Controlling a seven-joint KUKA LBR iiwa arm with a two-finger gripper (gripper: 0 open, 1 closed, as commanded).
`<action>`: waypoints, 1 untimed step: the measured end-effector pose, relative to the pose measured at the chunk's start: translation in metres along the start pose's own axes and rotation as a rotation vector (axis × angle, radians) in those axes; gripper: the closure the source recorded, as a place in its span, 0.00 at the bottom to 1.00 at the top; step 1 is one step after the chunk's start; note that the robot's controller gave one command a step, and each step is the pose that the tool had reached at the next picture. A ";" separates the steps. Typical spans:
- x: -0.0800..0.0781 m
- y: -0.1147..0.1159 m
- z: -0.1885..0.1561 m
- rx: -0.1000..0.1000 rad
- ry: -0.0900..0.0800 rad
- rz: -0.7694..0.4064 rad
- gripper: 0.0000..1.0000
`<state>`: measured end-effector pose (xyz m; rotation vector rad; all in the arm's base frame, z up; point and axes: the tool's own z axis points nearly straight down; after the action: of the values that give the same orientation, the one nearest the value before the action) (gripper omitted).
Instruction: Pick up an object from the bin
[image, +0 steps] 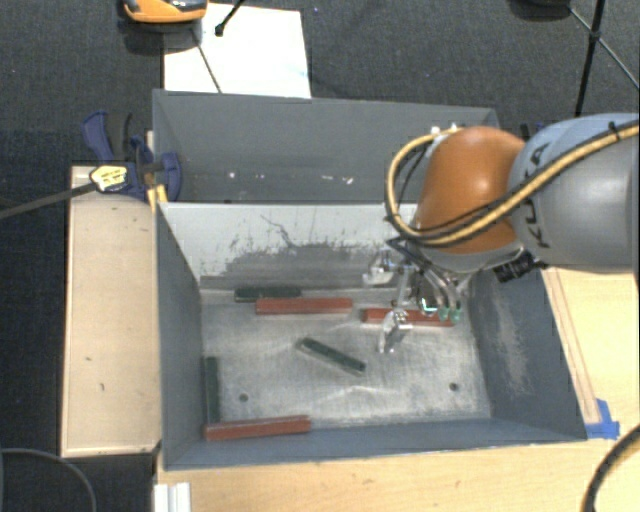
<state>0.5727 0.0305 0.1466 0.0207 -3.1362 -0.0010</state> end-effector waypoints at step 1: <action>-0.002 0.000 -0.004 0.000 -0.008 0.001 0.00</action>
Offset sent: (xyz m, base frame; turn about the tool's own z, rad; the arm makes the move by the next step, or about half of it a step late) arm -0.0105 -0.0562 -0.0722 0.0761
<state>0.5745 0.0304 0.1511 0.0197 -3.1442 -0.0012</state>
